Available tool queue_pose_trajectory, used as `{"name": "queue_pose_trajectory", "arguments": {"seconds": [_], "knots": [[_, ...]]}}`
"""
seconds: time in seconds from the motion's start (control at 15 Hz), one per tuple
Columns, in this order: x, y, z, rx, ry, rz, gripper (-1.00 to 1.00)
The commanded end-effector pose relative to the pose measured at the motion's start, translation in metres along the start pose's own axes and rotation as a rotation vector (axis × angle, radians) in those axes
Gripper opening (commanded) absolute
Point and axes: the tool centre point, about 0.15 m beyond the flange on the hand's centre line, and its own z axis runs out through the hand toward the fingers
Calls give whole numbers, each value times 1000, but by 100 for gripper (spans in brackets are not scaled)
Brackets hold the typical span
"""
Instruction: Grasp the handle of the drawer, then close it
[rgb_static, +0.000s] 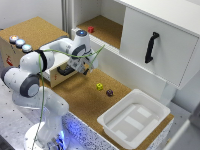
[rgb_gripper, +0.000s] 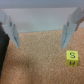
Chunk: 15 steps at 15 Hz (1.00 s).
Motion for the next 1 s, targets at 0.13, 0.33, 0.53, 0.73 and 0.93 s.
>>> {"name": "queue_pose_trajectory", "arguments": {"seconds": [0.13, 0.33, 0.53, 0.73, 0.93], "knots": [[6, -18, 26, -37, -164, 56, -100], [0, -39, 30, -14, -160, 59, -100], [-4, -68, 31, 14, -159, 37, -100], [-8, -97, 35, 39, -167, 9, -100], [-9, -127, 34, 60, -168, -35, -100]]}}
